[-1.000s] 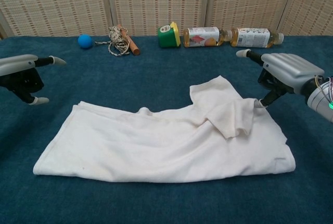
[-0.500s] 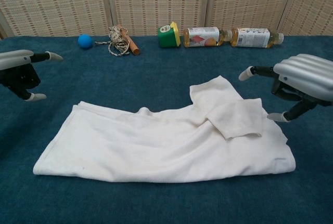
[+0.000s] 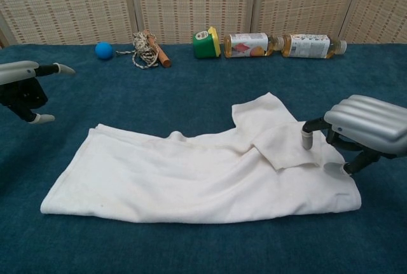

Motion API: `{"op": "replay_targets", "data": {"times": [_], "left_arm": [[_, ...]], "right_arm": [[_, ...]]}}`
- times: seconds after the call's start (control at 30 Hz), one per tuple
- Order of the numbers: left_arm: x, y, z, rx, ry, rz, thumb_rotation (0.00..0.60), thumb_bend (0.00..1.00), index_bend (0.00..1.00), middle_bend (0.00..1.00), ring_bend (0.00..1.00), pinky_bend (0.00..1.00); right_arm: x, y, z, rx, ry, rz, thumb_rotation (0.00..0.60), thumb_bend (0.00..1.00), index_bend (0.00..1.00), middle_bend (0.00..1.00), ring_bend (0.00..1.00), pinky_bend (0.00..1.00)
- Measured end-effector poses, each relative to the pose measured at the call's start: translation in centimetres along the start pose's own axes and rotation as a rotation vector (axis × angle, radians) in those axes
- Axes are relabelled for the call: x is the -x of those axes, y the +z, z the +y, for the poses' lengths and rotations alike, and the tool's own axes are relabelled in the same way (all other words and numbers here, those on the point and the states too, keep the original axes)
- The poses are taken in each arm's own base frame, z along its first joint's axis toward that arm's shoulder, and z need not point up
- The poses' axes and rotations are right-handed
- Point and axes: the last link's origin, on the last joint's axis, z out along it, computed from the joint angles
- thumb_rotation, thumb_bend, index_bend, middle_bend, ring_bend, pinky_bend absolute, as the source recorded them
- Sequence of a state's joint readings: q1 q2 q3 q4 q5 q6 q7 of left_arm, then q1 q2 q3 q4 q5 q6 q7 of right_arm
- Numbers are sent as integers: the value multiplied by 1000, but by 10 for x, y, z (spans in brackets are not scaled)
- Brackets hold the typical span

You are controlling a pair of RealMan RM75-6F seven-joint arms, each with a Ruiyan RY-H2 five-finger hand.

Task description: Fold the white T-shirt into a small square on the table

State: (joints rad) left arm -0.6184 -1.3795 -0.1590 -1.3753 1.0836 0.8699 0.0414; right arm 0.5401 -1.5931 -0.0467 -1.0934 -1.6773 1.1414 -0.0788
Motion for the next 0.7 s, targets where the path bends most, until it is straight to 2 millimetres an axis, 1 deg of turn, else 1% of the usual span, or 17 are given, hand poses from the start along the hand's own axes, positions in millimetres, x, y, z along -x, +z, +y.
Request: {"op": "replay_targets", "data": {"times": [0.2,0.3,0.4,0.57,0.7], "left_arm": [[0,0,-3,-8,-5,1,600,361,0,925,847,1000],[0,0,-5,-12,-9,3,600,361,0,925,847,1000],[-1,-1,-7,-14,-12,4,600,361,0,925,847,1000],[-1,-1,-9,-17,-16,6,600,361,0,925,847,1000],[-1,-2,-10,-19,-22,9,600,361,0,925,847,1000]], "right_arm": [[5,14,-5,-9,-5,-4,600,287,427,953,1000,1000],[6,19,-9,-19,-12,-1,600,304,457,956,1000,1000],[6,23,-13,-26,-16,10,600,347,507,962,1000,1000],[4,29,-14,-17,-12,58,600,454,621,979,1000,1000],[-2,34,-12,10,14,107,600,496,651,981,1000,1000]]}}
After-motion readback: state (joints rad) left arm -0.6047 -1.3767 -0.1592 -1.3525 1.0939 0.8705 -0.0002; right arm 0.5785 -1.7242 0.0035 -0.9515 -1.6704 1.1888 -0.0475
